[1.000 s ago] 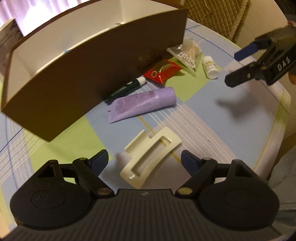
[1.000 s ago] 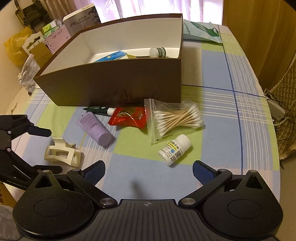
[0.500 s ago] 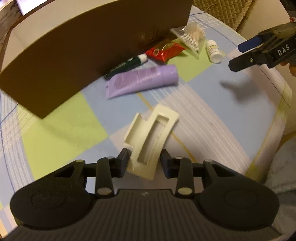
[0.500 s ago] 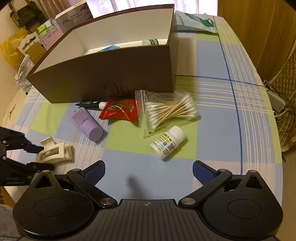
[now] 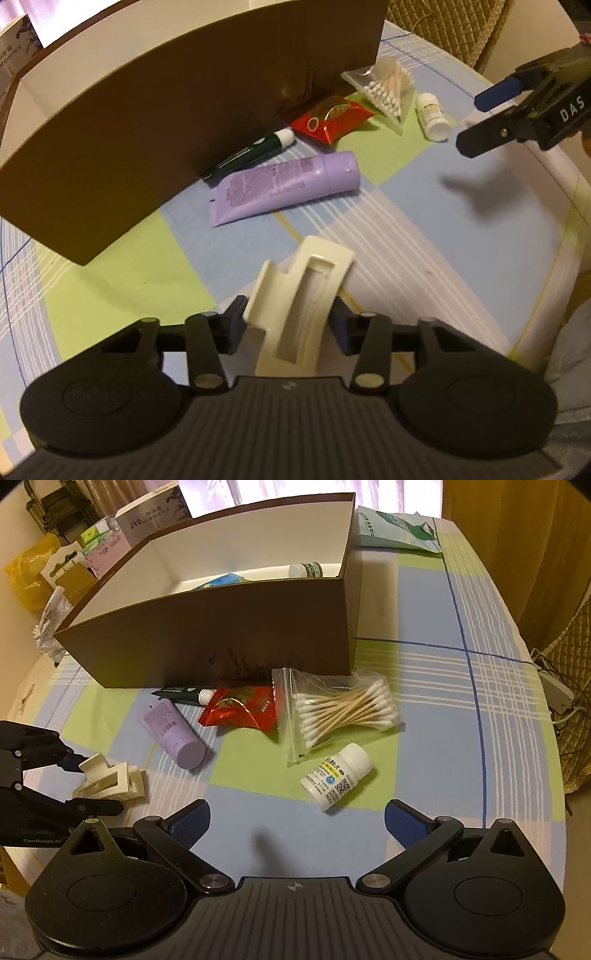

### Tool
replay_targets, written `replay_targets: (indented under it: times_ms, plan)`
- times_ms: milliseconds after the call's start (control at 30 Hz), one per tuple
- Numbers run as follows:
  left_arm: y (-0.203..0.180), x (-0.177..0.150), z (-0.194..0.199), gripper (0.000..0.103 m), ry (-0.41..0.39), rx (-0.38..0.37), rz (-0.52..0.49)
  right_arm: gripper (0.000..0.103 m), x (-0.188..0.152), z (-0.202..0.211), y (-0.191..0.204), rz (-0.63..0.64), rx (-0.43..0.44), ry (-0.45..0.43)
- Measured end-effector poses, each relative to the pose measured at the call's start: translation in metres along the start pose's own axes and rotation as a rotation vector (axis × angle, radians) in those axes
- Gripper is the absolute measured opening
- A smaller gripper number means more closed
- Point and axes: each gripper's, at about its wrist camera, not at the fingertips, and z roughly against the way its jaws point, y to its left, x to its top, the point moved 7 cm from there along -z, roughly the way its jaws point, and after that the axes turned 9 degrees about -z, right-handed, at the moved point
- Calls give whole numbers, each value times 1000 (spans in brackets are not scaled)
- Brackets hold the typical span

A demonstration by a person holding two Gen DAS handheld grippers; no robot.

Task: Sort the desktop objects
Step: 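Grasp the cream hair clip with the left tool while the right tool grasps the white pill bottle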

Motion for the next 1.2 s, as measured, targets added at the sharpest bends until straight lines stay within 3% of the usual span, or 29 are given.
replay_targets:
  times_ms: [233, 533, 567, 600, 633, 767, 833, 1200]
  plan:
    - [4, -10, 15, 40, -2, 9, 23, 103, 7, -8, -4, 139, 51, -36]
    - [12, -25, 26, 40, 12, 34, 80, 103, 14, -31, -12, 399, 96, 55]
    - [12, -26, 27, 40, 12, 34, 85, 99, 15, -33, -12, 416, 100, 64]
    - [12, -27, 27, 40, 12, 33, 89, 89, 16, -36, -11, 434, 104, 81]
    - [12, -28, 27, 40, 13, 34, 92, 69, 17, -39, -11, 452, 108, 98]
    - [11, -33, 27, 40, 16, 37, 109, 65, 17, -45, -10, 481, 105, 110]
    - [12, -35, 27, 40, 18, 39, 119, 50, 16, -45, -7, 488, 105, 107]
    - [17, -40, 28, 40, 30, 46, 151, 49, -11, -38, 41, 571, 115, 169]
